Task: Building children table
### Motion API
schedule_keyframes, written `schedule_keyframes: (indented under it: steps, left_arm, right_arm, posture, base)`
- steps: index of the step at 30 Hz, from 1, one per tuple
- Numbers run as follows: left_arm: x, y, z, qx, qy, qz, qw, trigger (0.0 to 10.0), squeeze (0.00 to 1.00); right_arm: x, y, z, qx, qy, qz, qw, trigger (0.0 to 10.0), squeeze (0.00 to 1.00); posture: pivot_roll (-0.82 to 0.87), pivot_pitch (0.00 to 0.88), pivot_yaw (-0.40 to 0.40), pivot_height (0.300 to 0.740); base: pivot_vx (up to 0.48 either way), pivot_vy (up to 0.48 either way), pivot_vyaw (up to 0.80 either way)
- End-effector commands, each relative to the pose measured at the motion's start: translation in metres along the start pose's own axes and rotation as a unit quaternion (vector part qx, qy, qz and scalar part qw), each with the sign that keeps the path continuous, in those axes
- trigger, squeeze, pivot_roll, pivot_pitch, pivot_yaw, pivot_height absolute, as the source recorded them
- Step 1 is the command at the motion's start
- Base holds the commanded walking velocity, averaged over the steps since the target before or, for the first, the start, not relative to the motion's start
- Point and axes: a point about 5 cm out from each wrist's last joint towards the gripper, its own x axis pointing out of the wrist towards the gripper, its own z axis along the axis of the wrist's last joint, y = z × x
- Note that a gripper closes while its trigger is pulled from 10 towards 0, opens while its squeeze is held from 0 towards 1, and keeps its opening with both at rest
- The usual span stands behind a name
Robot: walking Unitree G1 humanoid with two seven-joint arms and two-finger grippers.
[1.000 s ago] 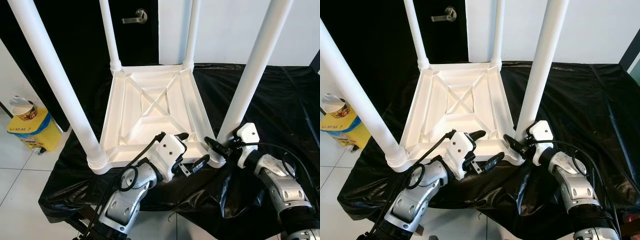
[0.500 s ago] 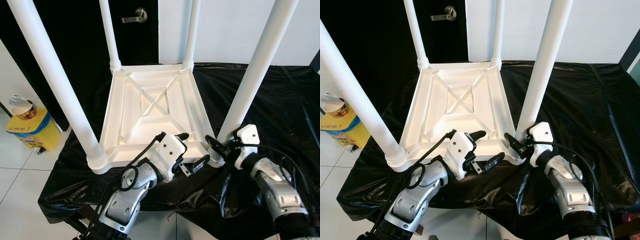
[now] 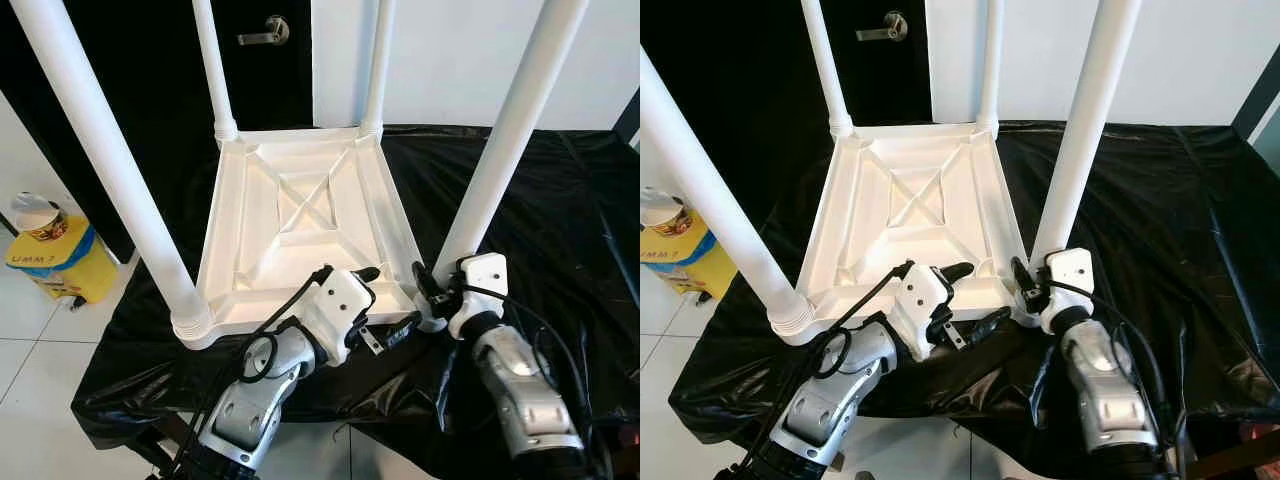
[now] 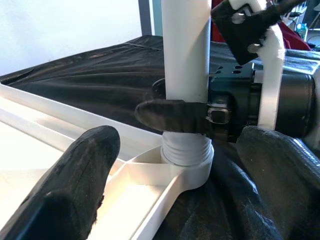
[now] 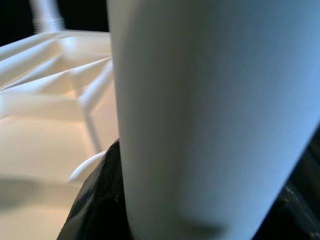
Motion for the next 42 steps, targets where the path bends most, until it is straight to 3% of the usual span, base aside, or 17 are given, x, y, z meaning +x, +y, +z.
schedule_keyframes:
  steps: [1, 4, 17, 18, 20, 21, 30, 36, 37, 42]
  left_arm:
    - [0.001, -0.002, 0.001, -0.002, 0.000, -0.002, 1.000, 10.0, 0.00]
    - [0.001, -0.003, 0.001, -0.004, -0.001, 0.000, 1.000, 10.0, 0.00]
    - [-0.002, -0.002, 0.001, -0.006, 0.002, 0.004, 1.000, 10.0, 0.00]
    - [-0.002, -0.003, 0.001, -0.006, 0.002, 0.004, 1.000, 10.0, 0.00]
    - [-0.002, -0.003, 0.001, -0.006, 0.002, 0.004, 1.000, 10.0, 0.00]
    - [-0.002, -0.003, 0.001, -0.006, 0.002, 0.003, 1.000, 10.0, 0.00]
    - [-0.003, -0.004, 0.001, -0.006, 0.003, -0.001, 1.000, 10.0, 0.00]
    - [-0.005, -0.003, 0.001, -0.004, 0.007, -0.003, 1.000, 10.0, 0.00]
    - [-0.006, -0.004, 0.001, -0.003, 0.008, -0.004, 1.000, 10.0, 0.00]
    - [-0.006, -0.005, 0.001, -0.004, 0.009, -0.008, 1.000, 10.0, 0.00]
  right_arm:
    - [-0.006, 0.000, -0.016, -0.006, 0.049, -0.048, 0.998, 10.0, 0.00]
    - [-0.008, 0.009, -0.017, 0.004, 0.055, -0.066, 0.996, 10.0, 0.00]
    - [-0.010, 0.017, -0.007, 0.011, 0.029, -0.048, 0.998, 10.0, 0.00]
    - [-0.010, 0.018, -0.006, 0.008, 0.026, -0.049, 0.998, 10.0, 0.92]
    - [-0.010, 0.018, -0.006, 0.008, 0.026, -0.049, 0.998, 10.0, 0.92]
    - [-0.010, 0.018, -0.004, 0.006, 0.024, -0.047, 0.999, 10.0, 1.00]
    - [-0.013, 0.002, 0.004, 0.004, -0.008, 0.005, 1.000, 10.0, 1.00]
    - [-0.017, -0.018, 0.010, 0.003, -0.023, 0.085, 0.996, 10.0, 1.00]
    - [-0.016, -0.022, 0.012, 0.003, -0.021, 0.108, 0.994, 10.0, 0.00]
    - [-0.012, -0.023, 0.015, -0.020, -0.013, 0.204, 0.979, 10.0, 0.00]
  posture:
    - [-0.06, 0.039, -0.014, 0.740]
    - [-0.06, 0.041, -0.018, 0.740]
    - [-0.05, 0.047, -0.022, 0.740]
    - [-0.05, 0.045, -0.021, 0.740]
    - [-0.05, 0.045, -0.021, 0.740]
    - [-0.05, 0.044, -0.020, 0.740]
    - [-0.04, 0.039, -0.016, 0.740]
    - [-0.04, 0.038, -0.011, 0.740]
    - [-0.04, 0.035, -0.007, 0.740]
    - [-0.04, 0.031, -0.003, 0.740]
  base:
    - [0.000, 0.000, 0.00]
    - [0.000, 0.000, 0.00]
    - [0.000, 0.000, 0.00]
    - [0.000, 0.000, 0.00]
    - [0.000, 0.000, 0.00]
    - [0.000, 0.000, 0.00]
    - [0.000, 0.000, 0.00]
    - [0.000, 0.000, 0.00]
    - [0.000, 0.000, 0.00]
    - [0.000, 0.000, 0.00]
